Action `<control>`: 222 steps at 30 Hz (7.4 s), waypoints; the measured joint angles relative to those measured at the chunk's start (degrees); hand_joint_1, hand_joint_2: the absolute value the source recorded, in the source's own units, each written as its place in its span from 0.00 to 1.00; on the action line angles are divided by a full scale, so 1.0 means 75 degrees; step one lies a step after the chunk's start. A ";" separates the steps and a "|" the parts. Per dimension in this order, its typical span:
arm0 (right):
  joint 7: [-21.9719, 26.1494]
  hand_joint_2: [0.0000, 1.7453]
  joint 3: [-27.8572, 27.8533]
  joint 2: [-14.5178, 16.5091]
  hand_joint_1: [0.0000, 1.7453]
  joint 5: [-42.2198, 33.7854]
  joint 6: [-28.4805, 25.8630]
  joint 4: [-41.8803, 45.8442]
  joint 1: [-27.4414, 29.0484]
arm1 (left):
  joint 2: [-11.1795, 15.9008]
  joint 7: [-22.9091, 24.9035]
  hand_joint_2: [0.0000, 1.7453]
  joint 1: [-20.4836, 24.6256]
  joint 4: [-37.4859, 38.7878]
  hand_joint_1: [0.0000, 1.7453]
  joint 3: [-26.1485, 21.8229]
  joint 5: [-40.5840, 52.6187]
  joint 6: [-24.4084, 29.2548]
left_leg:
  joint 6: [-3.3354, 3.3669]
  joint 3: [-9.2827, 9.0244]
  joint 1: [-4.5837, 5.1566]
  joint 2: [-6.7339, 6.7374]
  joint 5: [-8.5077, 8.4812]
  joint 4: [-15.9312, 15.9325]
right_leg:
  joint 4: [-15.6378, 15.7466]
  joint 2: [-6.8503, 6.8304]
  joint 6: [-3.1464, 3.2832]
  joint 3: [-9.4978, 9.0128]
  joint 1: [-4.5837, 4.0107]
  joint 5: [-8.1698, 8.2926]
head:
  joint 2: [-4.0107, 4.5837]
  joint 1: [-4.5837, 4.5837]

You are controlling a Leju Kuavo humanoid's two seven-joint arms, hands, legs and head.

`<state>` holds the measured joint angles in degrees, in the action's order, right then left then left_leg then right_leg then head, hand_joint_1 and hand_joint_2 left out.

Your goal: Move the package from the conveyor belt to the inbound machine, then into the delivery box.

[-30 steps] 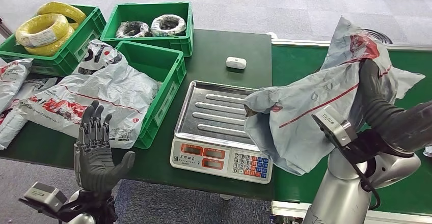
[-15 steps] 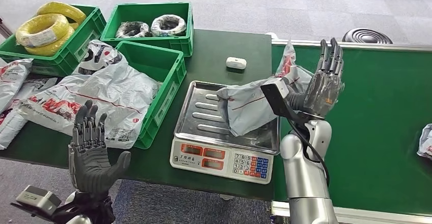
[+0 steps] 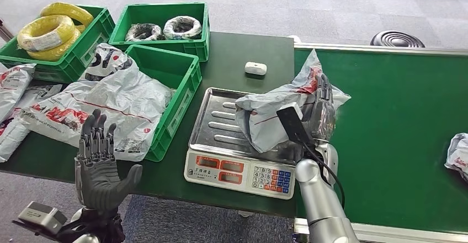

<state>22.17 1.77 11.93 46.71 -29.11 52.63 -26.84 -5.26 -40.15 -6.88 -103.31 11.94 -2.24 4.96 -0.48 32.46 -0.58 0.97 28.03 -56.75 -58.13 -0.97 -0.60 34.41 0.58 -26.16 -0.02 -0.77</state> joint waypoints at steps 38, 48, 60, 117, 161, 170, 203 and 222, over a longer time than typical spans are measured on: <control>-0.0159 0.00 0.0216 -0.0096 0.00 -0.0060 -0.0530 0.0941 0.1619 | 0.0049 0.0000 1.00 0.0177 0.0369 0.00 0.0185 -0.0070 -0.0232 | 0.0000 -0.0005 0.0000 0.0005 0.0002 0.0000 | 0.0001 0.0001 0.0000 -0.0003 0.0000 -0.0001 | 0.0000 0.0000; 0.1444 0.00 -0.0180 0.0382 0.00 0.1836 -0.1400 0.3234 0.2441 | 0.0020 0.0000 1.00 0.0285 0.0425 0.00 0.0188 -0.0018 -0.0335 | -0.0001 0.0000 0.0000 0.0001 0.0002 -0.0001 | 0.0001 -0.0001 0.0000 0.0005 0.0000 -0.0002 | 0.0000 -0.0003; 0.1534 0.00 -0.0782 0.0980 0.00 0.2647 -0.1409 0.7784 0.3283 | -0.0071 0.0000 1.00 0.0362 0.0565 0.00 0.0173 0.0242 -0.0258 | 0.0001 -0.0015 0.0002 0.0007 0.0009 0.0000 | 0.0004 0.0002 0.0000 -0.0015 0.0002 -0.0010 | 0.0000 0.0001; 0.1490 0.00 -0.0403 0.1058 0.00 0.1098 -0.1402 0.7807 0.3521 | -0.2014 0.2758 1.00 0.6401 0.8953 0.00 0.3984 0.6704 0.1284 | 0.0010 -0.0031 0.0007 -0.0002 0.0006 -0.0009 | 0.0004 0.0000 -0.0008 -0.0040 0.0012 0.0003 | 0.0000 -0.0001; 0.1332 0.00 -0.0245 0.1061 0.00 0.1168 -0.1403 0.7740 0.3557 | -0.2041 0.4269 1.00 0.7750 0.9609 0.00 0.5920 0.5418 0.0495 | 0.0010 -0.0030 0.0007 -0.0002 0.0005 -0.0010 | 0.0003 -0.0001 -0.0009 -0.0038 0.0012 0.0004 | 0.0000 -0.0001; 0.1345 0.00 -0.0245 0.1061 0.00 0.1164 -0.1402 0.7743 0.3540 | -0.2041 0.4293 1.00 0.7768 0.9719 0.00 0.6158 0.5185 0.0576 | 0.0010 -0.0028 0.0008 -0.0002 0.0006 -0.0010 | 0.0003 -0.0002 -0.0009 -0.0037 0.0013 0.0004 | 0.0000 -0.0001; 0.1282 0.00 -0.0154 0.1061 0.00 0.1246 -0.1403 0.7710 0.3435 | -0.2044 0.5466 1.00 0.8057 1.0620 0.99 0.7119 0.5989 0.0287 | 0.0010 -0.0039 0.0007 -0.0003 0.0005 -0.0010 | 0.0002 -0.0002 -0.0009 -0.0050 0.0012 0.0004 | 0.0000 -0.0001; 0.1365 0.00 -0.0061 0.1061 0.00 0.1142 -0.1402 0.7576 0.3432 | -0.2043 0.4946 1.00 0.8047 1.0847 1.00 0.6776 0.5354 0.0746 | 0.0010 -0.0038 0.0007 -0.0001 0.0005 -0.0010 | 0.0002 -0.0002 -0.0009 -0.0048 0.0012 0.0004 | 0.0000 -0.0001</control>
<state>32.41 1.31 19.89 55.28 -39.63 109.45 -1.10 -20.58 -3.06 53.47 -21.96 62.76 37.92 10.56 -0.40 32.17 -0.52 0.96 28.07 -56.83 -58.12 -0.98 -0.67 34.05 0.68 -26.13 -0.02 -0.78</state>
